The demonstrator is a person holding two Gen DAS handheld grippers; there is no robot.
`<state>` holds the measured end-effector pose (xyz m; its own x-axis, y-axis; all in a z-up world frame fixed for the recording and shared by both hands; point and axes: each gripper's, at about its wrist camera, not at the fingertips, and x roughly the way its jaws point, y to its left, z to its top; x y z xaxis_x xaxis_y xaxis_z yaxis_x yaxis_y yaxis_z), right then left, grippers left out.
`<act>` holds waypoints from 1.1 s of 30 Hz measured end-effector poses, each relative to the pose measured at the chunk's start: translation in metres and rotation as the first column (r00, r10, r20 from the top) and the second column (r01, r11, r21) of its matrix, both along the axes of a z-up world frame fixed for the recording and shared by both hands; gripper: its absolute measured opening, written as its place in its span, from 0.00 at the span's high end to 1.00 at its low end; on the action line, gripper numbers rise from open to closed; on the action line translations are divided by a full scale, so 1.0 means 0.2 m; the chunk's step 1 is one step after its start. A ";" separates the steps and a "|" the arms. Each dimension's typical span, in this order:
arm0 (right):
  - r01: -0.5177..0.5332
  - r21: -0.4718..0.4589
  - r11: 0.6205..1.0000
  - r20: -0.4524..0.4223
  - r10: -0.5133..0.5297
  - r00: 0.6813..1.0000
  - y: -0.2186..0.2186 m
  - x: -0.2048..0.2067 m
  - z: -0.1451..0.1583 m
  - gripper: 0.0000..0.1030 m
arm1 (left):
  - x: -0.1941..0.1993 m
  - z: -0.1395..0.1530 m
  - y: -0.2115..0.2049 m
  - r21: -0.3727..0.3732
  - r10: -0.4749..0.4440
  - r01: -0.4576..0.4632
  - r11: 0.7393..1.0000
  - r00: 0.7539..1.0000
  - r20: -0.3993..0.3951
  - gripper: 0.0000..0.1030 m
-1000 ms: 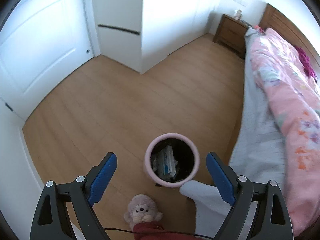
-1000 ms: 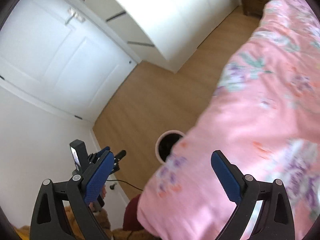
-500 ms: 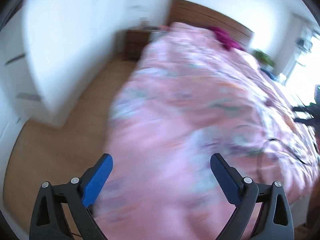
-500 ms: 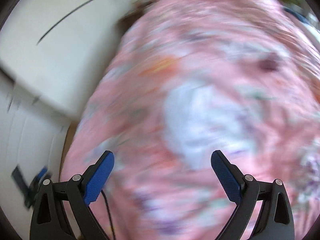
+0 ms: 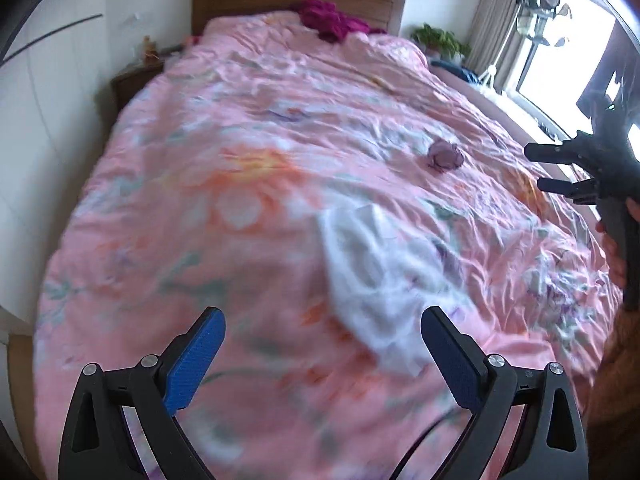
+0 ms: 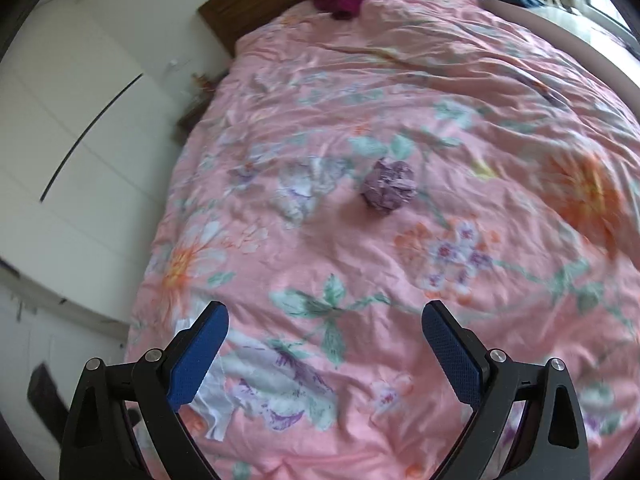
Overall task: Collect trash
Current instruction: 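Grasp the white tissue with the left tool while the right tool grasps the purple paper ball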
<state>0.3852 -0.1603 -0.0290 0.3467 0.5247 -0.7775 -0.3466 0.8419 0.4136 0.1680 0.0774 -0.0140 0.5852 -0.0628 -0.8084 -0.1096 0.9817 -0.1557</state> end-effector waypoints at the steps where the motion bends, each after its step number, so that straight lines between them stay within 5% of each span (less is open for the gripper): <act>1: -0.009 0.002 1.000 0.000 0.009 1.000 -0.01 0.00 -0.02 0.06 | 0.05 -0.03 -0.03 0.008 -0.004 0.004 1.000 1.000 -0.008 0.04; 9: -0.031 0.095 0.995 -0.041 0.035 0.999 -0.07 0.00 -0.10 0.06 | 0.36 -0.31 -0.17 0.156 -0.006 0.025 0.987 0.992 -0.124 0.04; 11: -0.033 0.090 0.995 -0.017 0.034 0.999 -0.08 0.03 -0.10 0.06 | 0.34 -0.31 -0.20 0.154 -0.026 0.041 0.987 0.995 -0.099 0.06; 14: -0.038 0.066 0.997 0.045 0.035 0.998 -0.05 0.16 -0.09 0.06 | 0.27 -0.24 -0.18 0.107 -0.026 0.031 0.994 0.999 -0.047 0.34; 16: -0.042 0.011 0.999 0.067 0.041 0.997 0.00 0.28 -0.11 0.06 | 0.27 -0.23 -0.18 0.079 -0.030 0.036 0.996 0.997 -0.065 0.39; 19: -0.019 -0.023 1.000 0.030 0.019 0.999 0.04 0.44 -0.18 0.06 | 0.29 -0.22 -0.26 0.153 -0.041 0.054 0.987 0.996 -0.083 0.37; 23: 0.031 -0.012 0.999 -0.030 -0.031 0.999 0.04 0.56 -0.23 0.06 | 0.32 -0.24 -0.41 0.260 -0.060 0.079 0.962 0.995 -0.082 0.13; 25: 0.026 -0.032 0.999 -0.024 -0.027 0.999 0.05 0.58 -0.23 0.06 | 0.36 -0.32 -0.45 0.300 -0.080 0.123 0.946 0.985 -0.151 0.12; 27: 0.012 -0.053 0.999 -0.037 -0.014 0.999 0.08 0.61 -0.25 0.06 | 0.36 -0.36 -0.42 0.269 -0.062 0.107 0.957 0.983 -0.172 0.21; 31: -0.002 -0.113 0.994 -0.063 -0.005 0.998 0.15 0.67 -0.33 0.06 | 0.29 -0.26 -0.37 0.210 -0.068 0.094 0.973 0.990 -0.127 0.80; 33: 0.011 -0.135 0.991 -0.077 -0.021 0.997 0.18 0.70 -0.37 0.06 | 0.28 -0.24 -0.38 0.162 -0.098 0.119 0.980 0.986 -0.133 0.90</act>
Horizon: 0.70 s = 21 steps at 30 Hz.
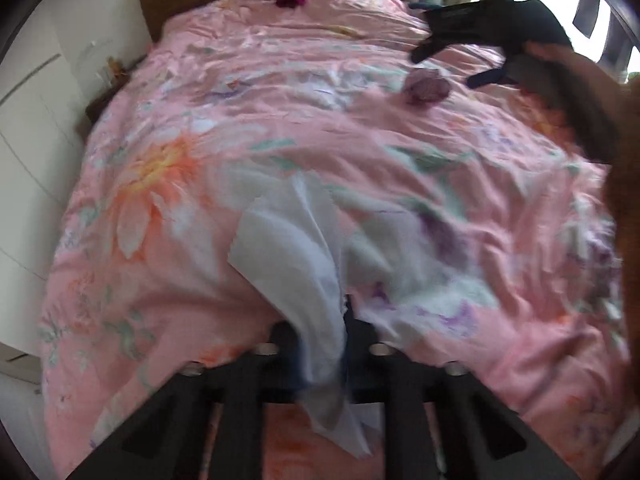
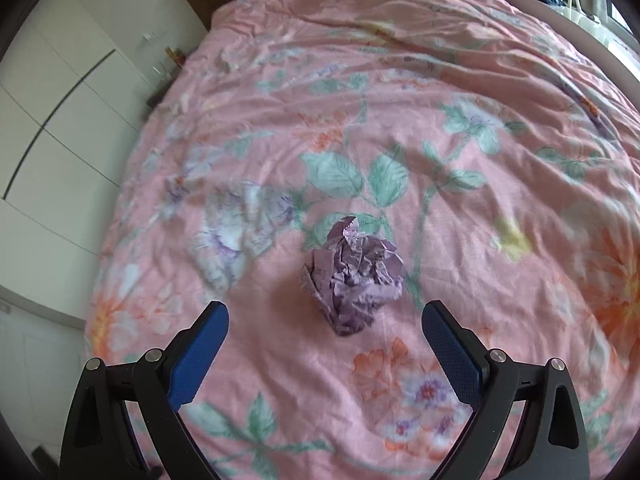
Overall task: Collect trash
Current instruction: 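Grasp the white tissue with the left tool while the right tool grasps the purple paper ball, then carry the tissue and paper ball with both tools over the pink bin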
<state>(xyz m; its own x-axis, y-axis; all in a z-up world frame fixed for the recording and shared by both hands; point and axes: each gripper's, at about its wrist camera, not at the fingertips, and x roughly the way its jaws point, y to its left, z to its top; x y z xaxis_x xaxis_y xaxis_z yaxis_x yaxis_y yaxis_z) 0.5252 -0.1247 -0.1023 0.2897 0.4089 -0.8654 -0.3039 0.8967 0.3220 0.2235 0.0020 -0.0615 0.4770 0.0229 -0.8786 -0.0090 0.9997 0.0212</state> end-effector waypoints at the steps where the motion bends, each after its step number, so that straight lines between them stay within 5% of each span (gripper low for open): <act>1: 0.008 -0.014 1.000 -0.005 -0.008 1.000 0.01 0.01 -0.02 0.06 | 0.00 0.00 -0.02 -0.024 -0.017 0.017 1.000 1.000 -0.006 0.91; 3: 0.019 -0.059 0.998 -0.006 -0.020 1.000 0.05 0.04 -0.05 0.09 | 0.01 -0.03 -0.05 -0.093 -0.034 0.031 0.995 0.999 -0.029 0.92; 7: 0.037 -0.099 0.994 -0.077 -0.044 0.996 0.11 0.11 -0.17 0.34 | -0.01 -0.12 0.06 -0.261 0.032 -0.048 0.964 0.997 -0.066 0.93; 12: 0.089 -0.037 0.995 -0.107 -0.092 0.990 0.07 0.13 -0.22 0.48 | -0.05 -0.10 0.11 -0.298 0.037 -0.051 0.953 0.998 -0.054 0.93; 16: 0.106 0.009 0.994 -0.048 -0.105 0.993 0.02 0.07 -0.15 0.54 | -0.07 -0.11 0.17 -0.394 0.073 -0.087 0.915 0.996 -0.050 0.93; 21: 0.101 0.196 0.975 -0.022 -0.098 0.995 -0.13 -0.07 -0.03 0.55 | -0.13 -0.08 0.21 -0.451 0.083 -0.080 0.889 0.996 -0.013 0.93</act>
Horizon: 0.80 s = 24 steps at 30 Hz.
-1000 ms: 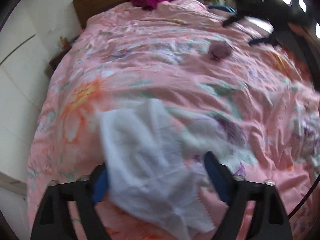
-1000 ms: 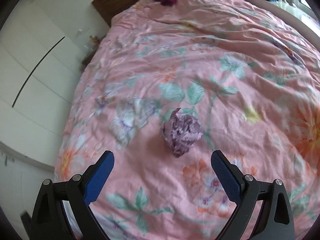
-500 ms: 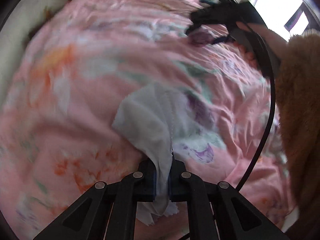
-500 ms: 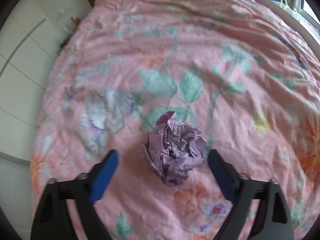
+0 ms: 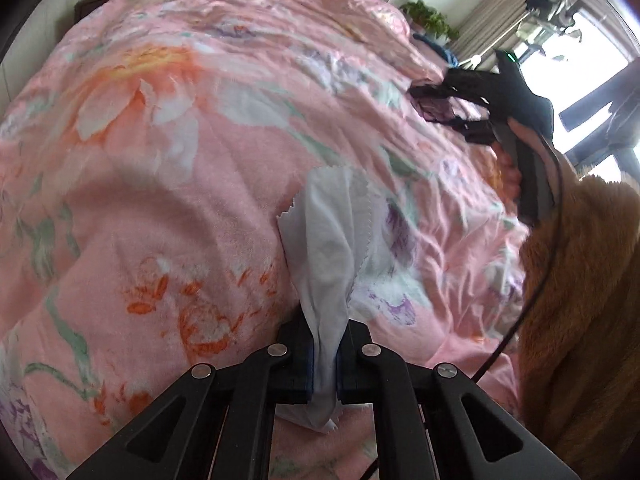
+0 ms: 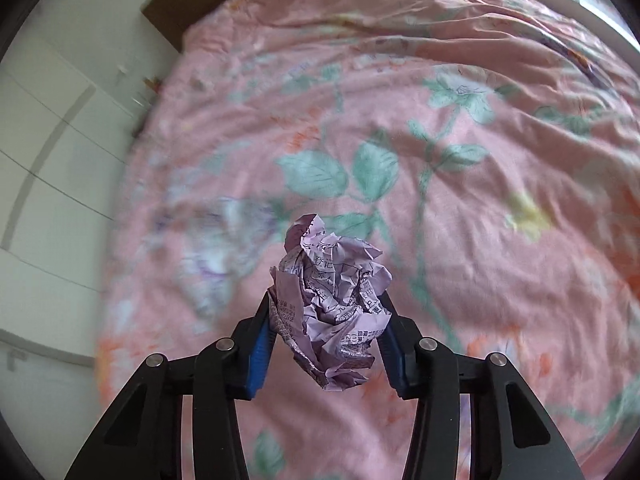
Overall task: Collect trash
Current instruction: 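Carry the tissue and paper ball with both tools over the pink bin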
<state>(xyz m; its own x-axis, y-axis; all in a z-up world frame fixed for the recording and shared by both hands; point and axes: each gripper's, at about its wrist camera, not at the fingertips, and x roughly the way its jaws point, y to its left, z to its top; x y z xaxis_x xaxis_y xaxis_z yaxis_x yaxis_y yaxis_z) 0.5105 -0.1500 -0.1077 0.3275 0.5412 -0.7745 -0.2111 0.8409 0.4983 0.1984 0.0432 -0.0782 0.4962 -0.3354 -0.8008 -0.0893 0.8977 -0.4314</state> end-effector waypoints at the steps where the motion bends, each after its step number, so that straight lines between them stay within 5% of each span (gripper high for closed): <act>1: -0.008 0.050 0.999 0.016 0.007 1.000 -0.03 -0.06 0.03 0.55 | -0.01 0.01 0.01 -0.002 -0.001 0.001 1.000 1.000 0.013 0.93; 6: -0.063 0.249 0.967 0.039 0.055 0.998 -0.13 -0.42 0.14 0.55 | -0.08 0.11 0.04 0.013 0.005 -0.007 1.000 0.995 0.095 0.93; 14: -0.238 0.330 0.913 0.108 0.214 0.971 0.01 -0.87 0.34 0.55 | -0.29 0.32 0.20 0.010 0.076 -0.079 0.997 0.975 0.208 0.93; 20: -0.411 0.375 0.831 0.153 0.381 0.912 0.27 -1.20 0.49 0.55 | -0.63 0.51 0.43 0.058 0.162 -0.187 0.981 0.943 0.291 0.93; 24: -0.541 0.366 0.757 0.162 0.521 0.838 0.59 -1.45 0.52 0.55 | -0.93 0.60 0.63 0.133 0.250 -0.301 0.944 0.919 0.305 0.93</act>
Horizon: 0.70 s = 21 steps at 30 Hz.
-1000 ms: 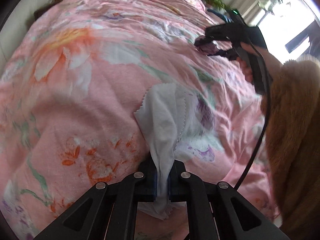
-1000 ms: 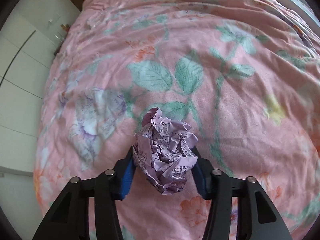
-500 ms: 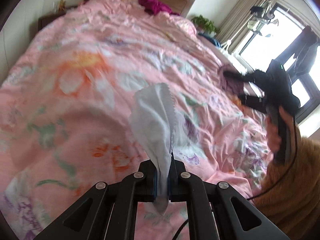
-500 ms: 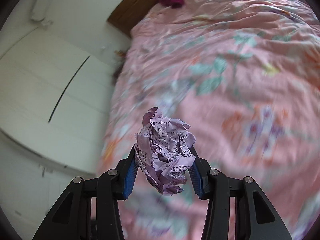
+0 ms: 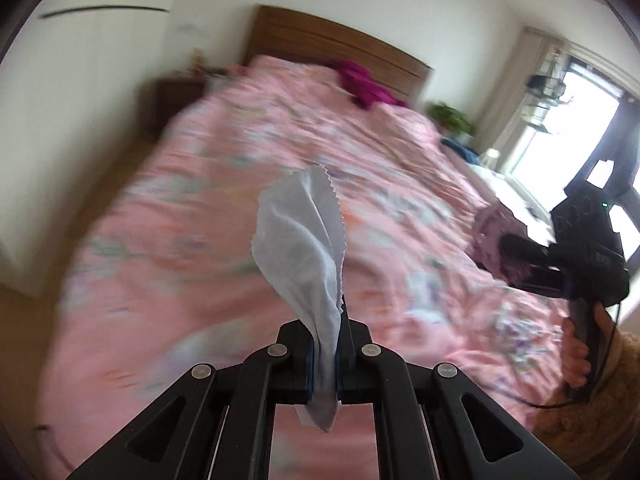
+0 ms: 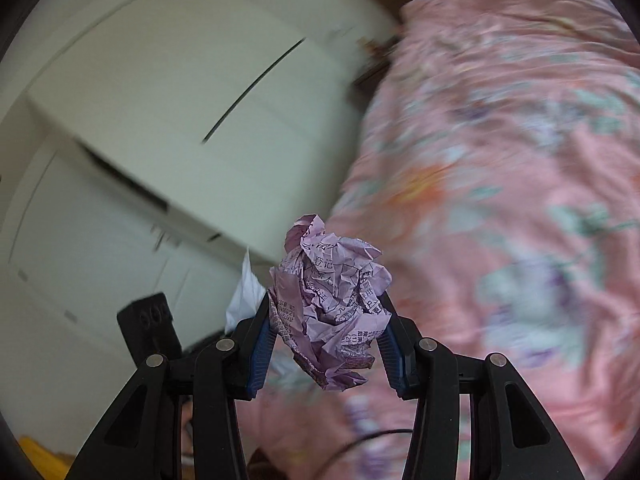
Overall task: Collect trash
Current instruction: 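Carry the tissue and paper ball with both tools over the pink bin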
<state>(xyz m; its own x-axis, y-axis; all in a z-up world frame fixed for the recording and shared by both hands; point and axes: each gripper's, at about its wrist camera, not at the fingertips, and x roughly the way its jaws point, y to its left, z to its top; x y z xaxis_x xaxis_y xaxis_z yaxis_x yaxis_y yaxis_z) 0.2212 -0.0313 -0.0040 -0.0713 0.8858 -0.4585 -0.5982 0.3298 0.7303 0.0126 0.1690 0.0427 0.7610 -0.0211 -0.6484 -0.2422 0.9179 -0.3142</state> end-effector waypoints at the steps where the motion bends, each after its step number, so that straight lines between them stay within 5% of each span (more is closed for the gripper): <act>1: -0.029 0.000 1.000 0.004 0.029 1.000 0.08 -0.05 0.00 0.55 | -0.12 0.02 0.08 0.028 0.053 -0.052 0.998 0.999 -0.010 0.93; 6: -0.245 0.002 0.970 -0.010 0.245 0.970 0.56 -0.40 -0.02 0.55 | -0.60 -0.01 0.39 0.087 0.261 -0.257 0.963 0.964 -0.044 0.93; 11: -0.393 -0.007 0.920 -0.032 0.393 0.919 0.99 -0.74 -0.07 0.55 | -1.09 -0.19 0.67 0.114 0.439 -0.427 0.897 0.890 -0.120 0.93; 15: -0.482 -0.033 0.876 -0.072 0.479 0.875 1.28 -1.01 -0.14 0.55 | -1.37 -0.40 0.82 0.122 0.516 -0.501 0.857 0.836 -0.186 0.93; 21: -0.545 -0.077 0.835 -0.102 0.538 0.837 1.57 -1.31 -0.21 0.55 | -1.55 -0.82 1.06 0.050 0.541 -0.554 0.831 0.783 -0.306 0.93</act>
<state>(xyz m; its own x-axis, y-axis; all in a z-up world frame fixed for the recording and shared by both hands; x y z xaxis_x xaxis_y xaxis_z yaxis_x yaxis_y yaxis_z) -0.0417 0.2836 -0.0467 -0.5631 0.6461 -0.5152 -0.6484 0.0411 0.7602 -0.2979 0.3804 -0.1216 0.4252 0.3100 -0.8503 -0.7871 0.5905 -0.1783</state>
